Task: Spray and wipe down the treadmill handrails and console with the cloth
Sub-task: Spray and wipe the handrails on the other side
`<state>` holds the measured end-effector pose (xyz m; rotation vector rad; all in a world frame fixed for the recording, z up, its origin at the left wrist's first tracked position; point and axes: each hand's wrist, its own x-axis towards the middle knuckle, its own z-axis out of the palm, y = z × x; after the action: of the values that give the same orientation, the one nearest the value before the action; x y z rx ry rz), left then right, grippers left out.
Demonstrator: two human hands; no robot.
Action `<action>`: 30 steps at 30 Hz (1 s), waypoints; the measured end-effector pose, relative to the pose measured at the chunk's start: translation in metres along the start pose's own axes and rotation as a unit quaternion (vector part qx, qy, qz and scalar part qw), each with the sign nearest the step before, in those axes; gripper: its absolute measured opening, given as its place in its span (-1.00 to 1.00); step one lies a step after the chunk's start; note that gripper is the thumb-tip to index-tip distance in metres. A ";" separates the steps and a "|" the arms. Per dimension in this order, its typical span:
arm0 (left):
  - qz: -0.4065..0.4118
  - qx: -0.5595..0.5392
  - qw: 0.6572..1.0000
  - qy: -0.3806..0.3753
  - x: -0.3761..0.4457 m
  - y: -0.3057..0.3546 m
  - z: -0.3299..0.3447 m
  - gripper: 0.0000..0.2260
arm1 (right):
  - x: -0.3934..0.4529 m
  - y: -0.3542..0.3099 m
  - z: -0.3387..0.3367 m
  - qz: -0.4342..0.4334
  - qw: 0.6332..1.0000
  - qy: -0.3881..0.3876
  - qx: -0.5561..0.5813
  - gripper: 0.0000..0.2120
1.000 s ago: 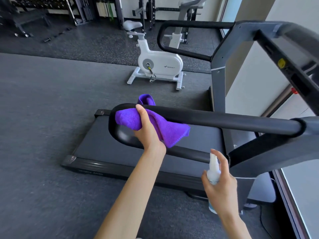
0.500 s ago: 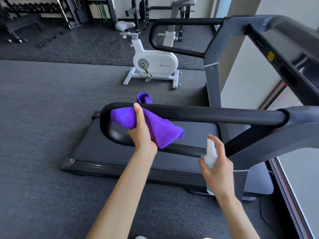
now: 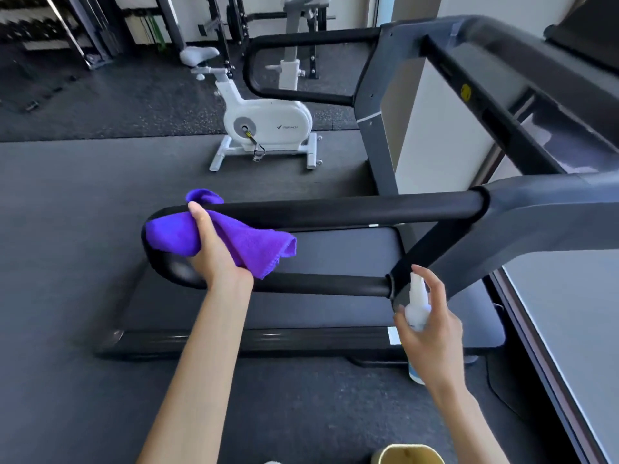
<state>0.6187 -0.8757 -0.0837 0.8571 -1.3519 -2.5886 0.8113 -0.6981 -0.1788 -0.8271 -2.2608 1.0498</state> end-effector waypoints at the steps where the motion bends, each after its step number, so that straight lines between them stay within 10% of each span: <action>1: -0.016 0.008 1.000 -0.021 -0.011 -0.009 0.006 -0.55 | -0.002 0.002 -0.002 -0.001 1.000 0.000 0.002 -0.31; 11: -0.119 -0.002 0.984 -0.129 -0.079 -0.062 0.038 -0.50 | -0.009 0.014 -0.020 0.009 1.000 0.019 0.012 -0.34; 21: -0.058 0.005 0.998 -0.008 -0.073 -0.049 0.052 -0.43 | -0.014 0.014 -0.017 -0.007 1.000 0.014 0.019 -0.34; 30: -0.176 -0.029 0.976 -0.129 -0.128 -0.094 0.073 -0.40 | -0.028 0.030 -0.045 0.033 0.998 0.045 -0.007 -0.35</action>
<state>0.7034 -0.7232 -0.0691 0.8409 -1.2722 -3.0878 0.8696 -0.6804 -0.1825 -0.9428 -2.1805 1.0061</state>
